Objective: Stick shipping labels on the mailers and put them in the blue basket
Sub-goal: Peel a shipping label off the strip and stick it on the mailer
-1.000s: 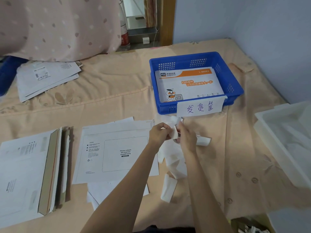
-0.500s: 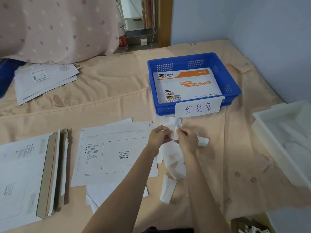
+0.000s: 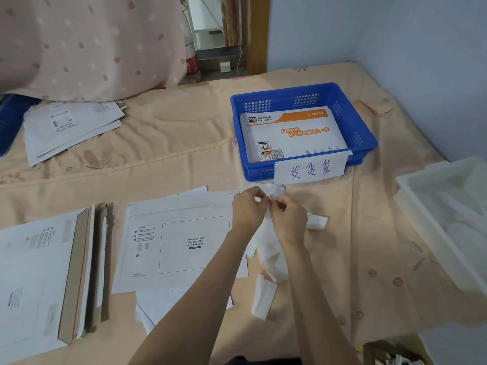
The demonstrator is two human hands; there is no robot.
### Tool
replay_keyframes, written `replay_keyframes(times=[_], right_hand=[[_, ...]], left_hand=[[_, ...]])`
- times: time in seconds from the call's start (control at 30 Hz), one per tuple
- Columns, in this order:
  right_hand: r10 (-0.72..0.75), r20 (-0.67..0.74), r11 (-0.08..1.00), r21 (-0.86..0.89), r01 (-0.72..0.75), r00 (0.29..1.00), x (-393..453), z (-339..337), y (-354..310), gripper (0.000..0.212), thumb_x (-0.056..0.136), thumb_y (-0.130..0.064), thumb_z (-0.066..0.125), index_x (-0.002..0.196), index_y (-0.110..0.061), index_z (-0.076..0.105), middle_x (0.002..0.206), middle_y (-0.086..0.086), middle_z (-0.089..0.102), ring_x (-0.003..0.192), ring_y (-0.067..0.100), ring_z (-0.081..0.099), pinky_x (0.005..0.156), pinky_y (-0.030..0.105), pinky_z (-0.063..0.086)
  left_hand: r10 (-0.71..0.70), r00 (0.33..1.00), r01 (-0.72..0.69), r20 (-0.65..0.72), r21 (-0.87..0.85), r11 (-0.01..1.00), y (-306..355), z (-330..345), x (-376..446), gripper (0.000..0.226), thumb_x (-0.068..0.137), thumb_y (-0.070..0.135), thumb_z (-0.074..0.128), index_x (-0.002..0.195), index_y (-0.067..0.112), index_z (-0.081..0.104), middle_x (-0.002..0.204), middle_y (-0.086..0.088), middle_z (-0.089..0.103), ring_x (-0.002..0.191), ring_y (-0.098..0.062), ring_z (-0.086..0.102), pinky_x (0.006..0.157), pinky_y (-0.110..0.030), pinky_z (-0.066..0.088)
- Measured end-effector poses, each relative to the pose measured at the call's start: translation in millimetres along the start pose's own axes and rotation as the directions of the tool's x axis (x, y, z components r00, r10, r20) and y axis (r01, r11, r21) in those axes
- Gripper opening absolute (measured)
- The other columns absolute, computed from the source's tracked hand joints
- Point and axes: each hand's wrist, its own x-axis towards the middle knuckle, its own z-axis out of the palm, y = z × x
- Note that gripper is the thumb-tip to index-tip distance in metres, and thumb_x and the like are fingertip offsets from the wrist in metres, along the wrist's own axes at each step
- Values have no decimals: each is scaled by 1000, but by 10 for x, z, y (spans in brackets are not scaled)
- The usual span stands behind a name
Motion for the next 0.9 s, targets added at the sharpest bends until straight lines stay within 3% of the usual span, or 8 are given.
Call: replay_keyframes(times=[0.1,0.23,0.3,0.47,0.57,0.67,0.77,0.9], right_hand=[[75,5,995,59,-75,997,16,15,-37,16,94,-14,52,93,-7,67,85,0,61,79,15,52,64,21,29],[319,112,909,245,-337,941,90,61,25,18,89,-12,53,94,-9,70,93,5,64,85,22,55,76,35,44],[346,143,884,282,-373,927,94,65,30,17,88,-11,52,92,-10,69,91,5,63,85,23,55,76,34,43],[292,148,889,322,-325,945,78,41,-2,17,92,-24,50,83,-19,64,83,-3,63,88,21,57,80,37,46],[168,118,923,331,-199,979,45,50,14,15,92,-16,56,95,-23,69,91,-10,64,93,14,60,73,16,43],[92,108,946,301,-120,990,27,44,13,18,94,-14,56,102,-20,71,96,-9,63,98,12,59,75,11,41],[27,84,969,244,-46,996,27,40,22,19,94,-14,58,106,-16,72,98,-8,66,98,11,61,85,19,46],[-82,54,988,133,74,995,32,28,63,20,92,-14,62,108,-17,74,102,0,66,95,14,63,89,32,51]], left_hand=[[-47,999,46,-11,-73,996,24,48,4,13,89,14,58,87,3,65,80,-1,60,76,-18,54,69,-24,41],[-157,988,156,11,-171,973,-10,98,-5,12,89,10,57,88,1,65,80,-3,60,78,-19,53,74,-32,47],[-134,991,131,-3,-172,976,-24,103,-33,11,89,11,57,86,4,64,80,-1,60,77,-16,53,71,-27,45],[-11,1000,11,-5,-138,990,-61,73,-55,11,88,13,59,78,11,58,77,3,61,76,-13,57,70,-19,42],[-38,999,37,-3,-173,984,-52,55,-40,2,88,12,61,86,11,59,82,3,63,77,-11,59,74,-23,49],[-92,996,94,18,-241,966,-38,35,-33,4,86,9,62,89,13,61,88,-3,68,80,-14,64,77,-30,54],[-167,985,173,46,-318,932,-21,11,-36,10,83,5,61,81,14,64,87,-8,71,83,-24,68,80,-37,57],[-355,922,384,153,-468,796,3,-25,-33,16,81,-2,62,75,13,64,82,-15,68,75,-29,65,81,-38,58]])
